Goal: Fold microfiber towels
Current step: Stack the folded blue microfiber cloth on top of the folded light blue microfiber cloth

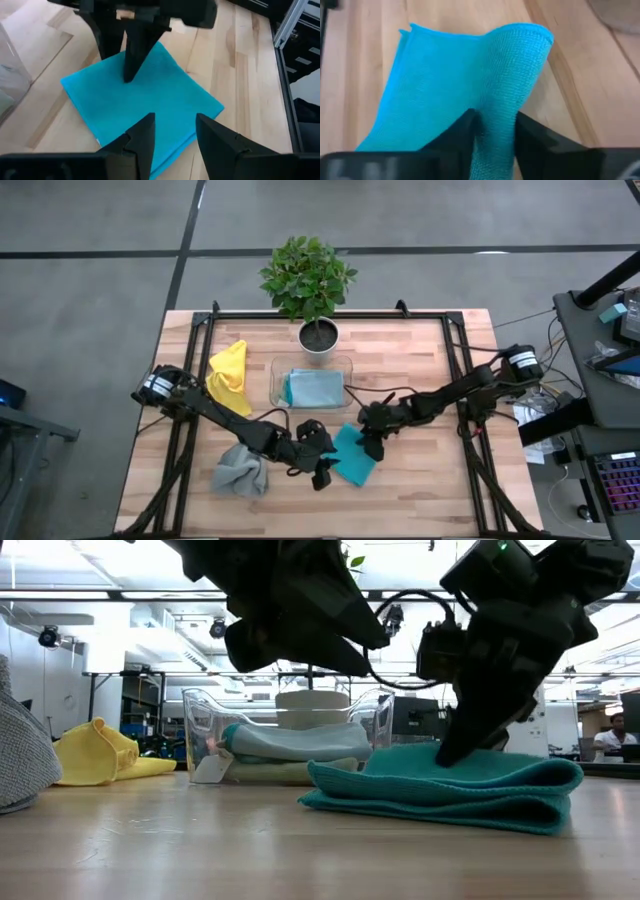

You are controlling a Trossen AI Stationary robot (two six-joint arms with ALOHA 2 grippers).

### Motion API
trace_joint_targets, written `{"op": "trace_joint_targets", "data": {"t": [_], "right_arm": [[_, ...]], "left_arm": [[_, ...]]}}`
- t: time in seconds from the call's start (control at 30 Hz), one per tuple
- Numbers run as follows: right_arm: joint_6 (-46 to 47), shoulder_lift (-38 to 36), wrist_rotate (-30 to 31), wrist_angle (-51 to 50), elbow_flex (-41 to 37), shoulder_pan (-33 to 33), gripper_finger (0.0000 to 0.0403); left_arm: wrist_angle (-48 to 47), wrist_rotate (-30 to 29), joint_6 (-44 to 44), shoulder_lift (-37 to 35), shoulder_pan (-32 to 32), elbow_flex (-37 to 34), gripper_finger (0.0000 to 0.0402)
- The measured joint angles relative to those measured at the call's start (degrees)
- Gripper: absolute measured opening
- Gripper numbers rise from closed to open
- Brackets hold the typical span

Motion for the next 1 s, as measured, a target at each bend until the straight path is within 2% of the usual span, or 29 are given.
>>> {"op": "trace_joint_targets", "data": {"t": [0.1, 0.23, 0.37, 0.43, 0.63, 0.8, 1.0], "right_arm": [[-1.1, -0.9, 0.0, 0.0, 0.0, 0.2, 0.0071], [-3.3, -2.0, -0.2, 0.4, 0.0, 0.6, 0.0022], [-6.0, -2.7, -0.3, 0.9, 0.0, 1.4, 0.0011], [-7.7, -2.9, -0.3, 1.4, 0.0, 2.2, 0.001], [-14.7, -3.7, 0.0, 2.1, 0.2, 5.2, 0.001], [-18.1, -4.9, 4.2, 2.5, 0.2, 7.1, 0.0009], [-20.1, -5.9, 4.6, 3.3, 0.3, 8.2, 0.0009]], "left_arm": [[0.2, 0.0, -0.9, 0.0, 0.0, -0.4, 0.0157], [0.3, -0.9, -2.6, 0.0, 0.3, -0.8, 0.0218], [0.3, -3.9, -1.4, 0.3, 0.3, -1.4, 0.0277], [0.3, -5.1, -0.1, 0.8, 0.5, -1.5, 0.0293], [0.7, -8.0, 1.4, 2.5, 1.3, -1.5, 0.0301], [4.7, -7.7, 3.2, 4.9, 1.8, -1.5, 0.0302], [6.7, -5.9, 4.8, 6.5, 2.0, -1.5, 0.0299]]}}
